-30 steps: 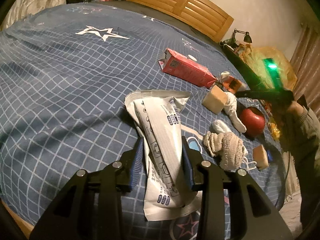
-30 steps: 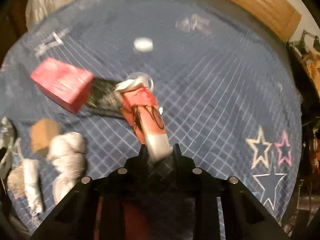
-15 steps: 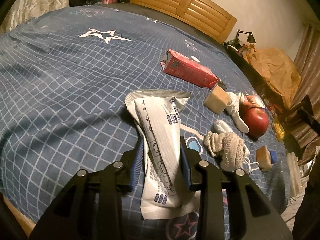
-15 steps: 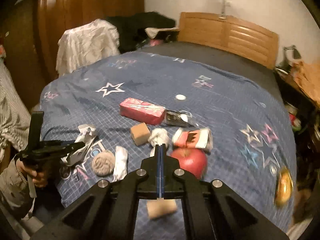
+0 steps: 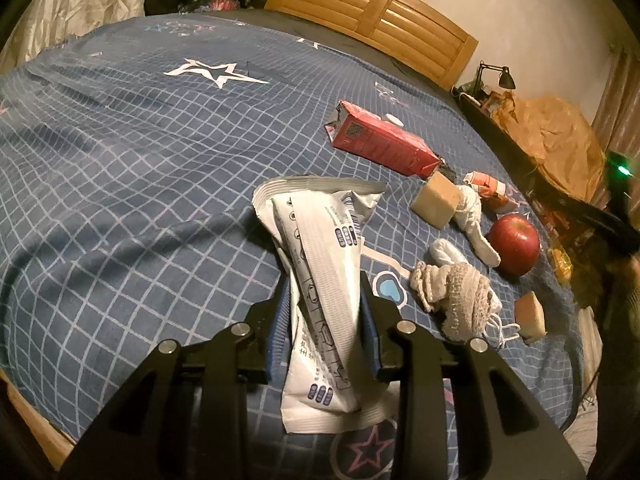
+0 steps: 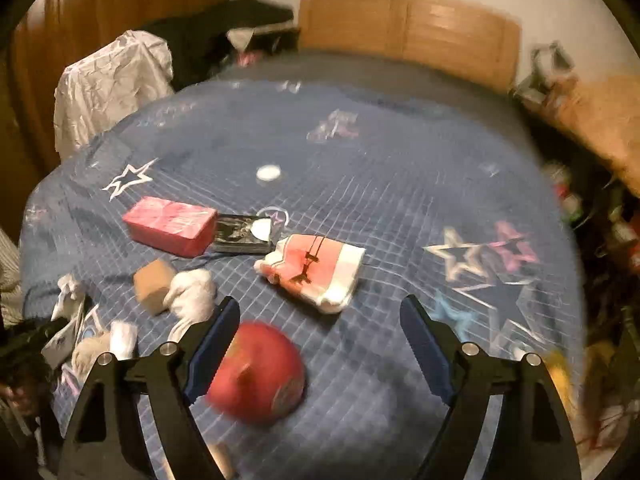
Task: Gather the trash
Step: 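Grasp the red-white paper bag with right tool and lift it while left tool holds wrapper, then carry the wrapper and paper bag in both tools over the white bucket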
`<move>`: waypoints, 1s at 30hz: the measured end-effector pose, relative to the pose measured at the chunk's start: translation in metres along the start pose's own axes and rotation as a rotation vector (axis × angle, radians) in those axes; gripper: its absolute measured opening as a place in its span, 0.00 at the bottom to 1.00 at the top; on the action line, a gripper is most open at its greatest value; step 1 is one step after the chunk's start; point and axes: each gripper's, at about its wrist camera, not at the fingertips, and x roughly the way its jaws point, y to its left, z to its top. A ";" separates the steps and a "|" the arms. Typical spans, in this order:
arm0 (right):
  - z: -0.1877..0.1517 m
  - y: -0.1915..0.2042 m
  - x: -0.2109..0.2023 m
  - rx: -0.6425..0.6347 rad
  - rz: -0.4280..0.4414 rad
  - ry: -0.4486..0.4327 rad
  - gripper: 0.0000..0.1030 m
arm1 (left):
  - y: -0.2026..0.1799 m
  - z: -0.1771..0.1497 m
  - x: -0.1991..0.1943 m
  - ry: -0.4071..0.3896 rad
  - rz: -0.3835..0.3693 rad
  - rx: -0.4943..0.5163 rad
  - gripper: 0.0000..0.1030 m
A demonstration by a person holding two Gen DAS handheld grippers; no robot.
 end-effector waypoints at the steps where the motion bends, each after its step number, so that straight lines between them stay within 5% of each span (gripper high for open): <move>1: 0.002 -0.003 0.005 -0.013 0.007 -0.009 0.80 | -0.001 0.000 0.000 -0.001 0.002 0.008 0.31; 5: 0.005 -0.036 0.048 0.139 0.107 0.042 0.79 | -0.001 0.001 0.001 0.003 0.004 0.021 0.32; 7: 0.003 -0.048 0.070 0.167 0.118 0.062 0.70 | -0.002 0.002 0.002 0.005 0.011 0.028 0.33; 9: -0.003 -0.049 0.081 0.173 0.195 0.075 0.25 | -0.002 0.003 0.003 0.005 0.012 0.027 0.33; 11: -0.011 -0.041 0.087 0.141 0.222 0.076 0.10 | -0.002 0.003 0.004 0.007 0.007 0.023 0.33; 23: -0.021 -0.027 -0.035 0.152 0.181 -0.226 0.08 | -0.001 0.000 0.002 -0.002 0.005 0.021 0.28; 30: -0.082 0.003 -0.136 0.149 0.111 -0.339 0.08 | -0.007 -0.001 -0.007 -0.006 0.005 0.026 0.21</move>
